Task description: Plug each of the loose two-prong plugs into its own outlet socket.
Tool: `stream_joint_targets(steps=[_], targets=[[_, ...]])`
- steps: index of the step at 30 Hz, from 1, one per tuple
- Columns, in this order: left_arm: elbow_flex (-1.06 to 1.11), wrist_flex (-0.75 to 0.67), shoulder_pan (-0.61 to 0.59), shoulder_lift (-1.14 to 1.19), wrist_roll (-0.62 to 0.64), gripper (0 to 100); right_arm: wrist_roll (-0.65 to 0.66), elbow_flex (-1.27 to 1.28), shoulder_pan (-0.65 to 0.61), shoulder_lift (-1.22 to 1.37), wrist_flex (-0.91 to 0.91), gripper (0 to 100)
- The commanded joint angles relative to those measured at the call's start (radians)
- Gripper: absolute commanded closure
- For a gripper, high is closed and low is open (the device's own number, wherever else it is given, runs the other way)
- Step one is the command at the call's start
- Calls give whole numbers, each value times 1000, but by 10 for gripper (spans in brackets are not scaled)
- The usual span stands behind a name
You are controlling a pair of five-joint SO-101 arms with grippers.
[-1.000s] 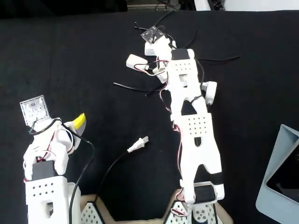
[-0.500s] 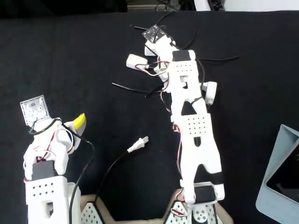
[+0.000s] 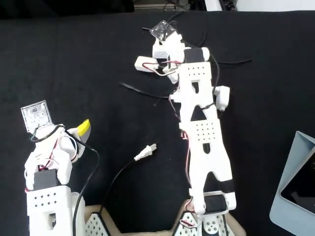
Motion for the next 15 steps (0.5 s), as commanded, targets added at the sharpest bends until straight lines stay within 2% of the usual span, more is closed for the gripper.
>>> stream_joint_targets(steps=[1,8,15], targets=[[-5,-18,7,-8,-11,683,-3,-56,-41,-104,54,987],[-5,-18,7,-8,-11,683,-80,-56,-121,-223,160,987],[-5,-18,7,-8,-11,683,-144,-45,-172,-335,169,987]])
